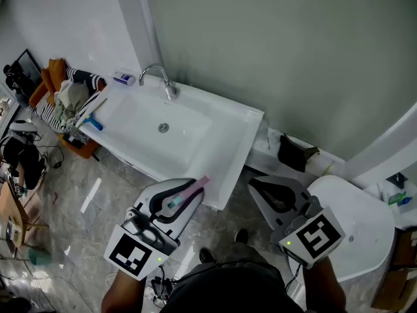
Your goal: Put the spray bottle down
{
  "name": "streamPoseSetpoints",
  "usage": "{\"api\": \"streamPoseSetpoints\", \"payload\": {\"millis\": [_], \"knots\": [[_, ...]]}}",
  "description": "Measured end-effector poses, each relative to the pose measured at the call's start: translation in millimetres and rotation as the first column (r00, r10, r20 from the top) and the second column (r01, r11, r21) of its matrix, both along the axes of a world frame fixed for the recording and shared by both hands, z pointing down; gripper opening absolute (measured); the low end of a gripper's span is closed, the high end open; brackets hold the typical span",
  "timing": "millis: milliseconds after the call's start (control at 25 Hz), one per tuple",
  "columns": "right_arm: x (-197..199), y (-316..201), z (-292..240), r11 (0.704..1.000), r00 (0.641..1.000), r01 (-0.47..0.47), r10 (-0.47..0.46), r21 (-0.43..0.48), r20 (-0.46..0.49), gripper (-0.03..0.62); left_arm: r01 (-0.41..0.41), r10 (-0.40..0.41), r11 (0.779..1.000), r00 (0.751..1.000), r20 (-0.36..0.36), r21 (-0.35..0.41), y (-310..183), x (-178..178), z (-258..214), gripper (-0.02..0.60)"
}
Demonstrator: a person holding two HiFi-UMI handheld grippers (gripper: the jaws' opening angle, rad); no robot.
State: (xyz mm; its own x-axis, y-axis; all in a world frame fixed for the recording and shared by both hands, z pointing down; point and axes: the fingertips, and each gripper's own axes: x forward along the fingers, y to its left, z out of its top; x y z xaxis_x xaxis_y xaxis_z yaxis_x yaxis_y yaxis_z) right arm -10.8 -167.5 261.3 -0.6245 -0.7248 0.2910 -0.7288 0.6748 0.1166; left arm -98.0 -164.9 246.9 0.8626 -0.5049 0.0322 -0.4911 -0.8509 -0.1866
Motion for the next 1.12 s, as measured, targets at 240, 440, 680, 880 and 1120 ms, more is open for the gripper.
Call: {"api": "streamPoseSetpoints", "payload": {"millis": [240, 440, 680, 880, 1120], "knots": [[29, -31, 9, 0.998, 0.999, 0.050, -0.050, -0.028, 0.017, 0.009, 0.051, -0.051, 0.999, 0.998, 0.030, -0.017, -24, 30, 1, 0.059], [42, -59, 9, 0.993, 0.993, 0.112, -0.111, -0.024, 0.047, 0.009, 0.104, -0.103, 0.994, 0.994, 0.040, -0.015, -51, 50, 0, 0.058], [65, -84, 22, 0.986, 0.987, 0.156, -0.152, -0.062, 0.056, 0.009, 0.148, -0.146, 0.988, 0.987, 0.067, -0.032, -72, 75, 7, 0.058], [77, -100, 25, 0.980, 0.981, 0.187, -0.182, -0.069, 0.067, 0.009, 0.172, -0.170, 0.985, 0.981, 0.091, -0.014, -85, 86, 7, 0.058], [69, -117, 33, 0.979, 0.982, 0.183, -0.179, -0.088, 0.054, 0.009, 0.151, -0.150, 0.989, 0.985, 0.085, -0.001, -107, 80, 13, 0.058]]}}
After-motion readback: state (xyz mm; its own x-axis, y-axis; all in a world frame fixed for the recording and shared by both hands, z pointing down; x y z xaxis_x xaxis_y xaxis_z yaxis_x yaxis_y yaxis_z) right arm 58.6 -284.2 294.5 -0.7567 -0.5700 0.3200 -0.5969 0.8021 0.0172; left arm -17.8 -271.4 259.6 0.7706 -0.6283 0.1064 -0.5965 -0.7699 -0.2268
